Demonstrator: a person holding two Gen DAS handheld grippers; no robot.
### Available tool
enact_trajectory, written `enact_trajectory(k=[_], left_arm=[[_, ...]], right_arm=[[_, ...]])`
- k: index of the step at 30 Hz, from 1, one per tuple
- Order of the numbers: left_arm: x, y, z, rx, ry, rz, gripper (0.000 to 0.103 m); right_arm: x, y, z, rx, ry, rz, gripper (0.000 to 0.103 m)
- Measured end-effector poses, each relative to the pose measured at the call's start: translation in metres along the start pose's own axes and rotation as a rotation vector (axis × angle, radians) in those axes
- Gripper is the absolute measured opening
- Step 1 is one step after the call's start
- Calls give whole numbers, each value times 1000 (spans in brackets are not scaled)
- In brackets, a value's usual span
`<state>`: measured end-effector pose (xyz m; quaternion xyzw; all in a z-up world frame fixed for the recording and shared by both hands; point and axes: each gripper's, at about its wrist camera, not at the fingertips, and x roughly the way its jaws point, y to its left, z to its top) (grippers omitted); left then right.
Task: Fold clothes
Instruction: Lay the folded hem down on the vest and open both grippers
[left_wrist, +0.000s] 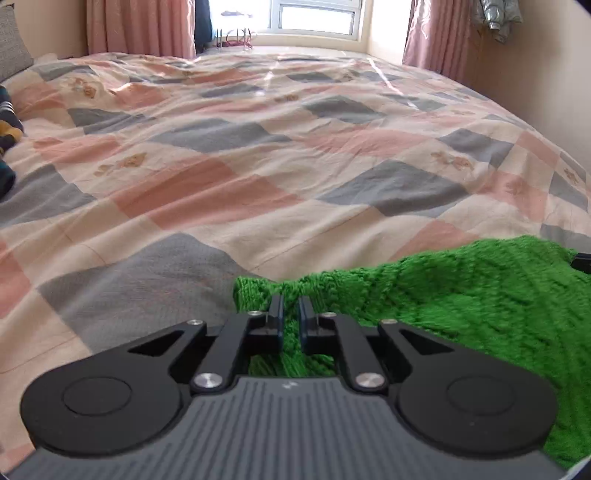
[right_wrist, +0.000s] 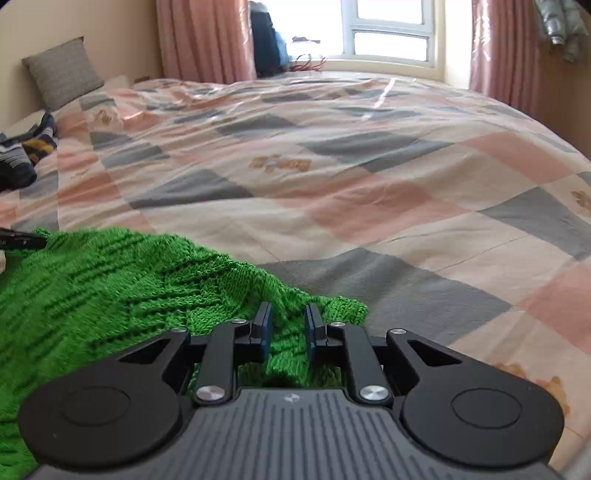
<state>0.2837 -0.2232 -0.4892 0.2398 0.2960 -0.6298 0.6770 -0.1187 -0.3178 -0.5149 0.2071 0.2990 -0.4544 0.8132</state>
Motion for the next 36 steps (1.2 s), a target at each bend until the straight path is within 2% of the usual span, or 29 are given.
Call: enact_trajectory(k=[3, 6, 9, 12, 15, 17, 20, 24, 29, 32, 36], left_arm=[[-39, -9, -6, -12, -25, -5, 10], [-79, -24, -29, -23, -33, -55, 10], [-108, -48, -66, 3, -18, -114, 10], [-116, -67, -107, 18, 24, -116, 14], [-113, -69, -140, -16, 52, -77, 12], [-118, -66, -141, -49, 45, -66, 11], [-133, -72, -132, -34, 32, -29, 11], [-146, -87, -134, -21, 49, -11, 17], [-142, -99, -145, -39, 100, 60, 17], [-141, -105, -151, -48, 127, 103, 18], [-152, -111, -149, -44, 126, 126, 24]], right_arm=[[-36, 10, -3, 0, -50, -3, 16], [-76, 22, -15, 49, -89, 59, 17], [-111, 48, -40, 27, -101, 141, 18], [-130, 72, -73, -6, -59, 201, 17], [-120, 84, -106, -49, 51, 110, 16], [-119, 81, -116, -31, 54, 94, 16], [-132, 82, -108, -26, 30, 81, 16], [-152, 88, -102, -22, -20, 109, 16], [-138, 92, -119, -2, 64, 78, 16], [-140, 94, -123, 5, 62, 66, 19], [-155, 97, -123, 4, 35, 68, 25]])
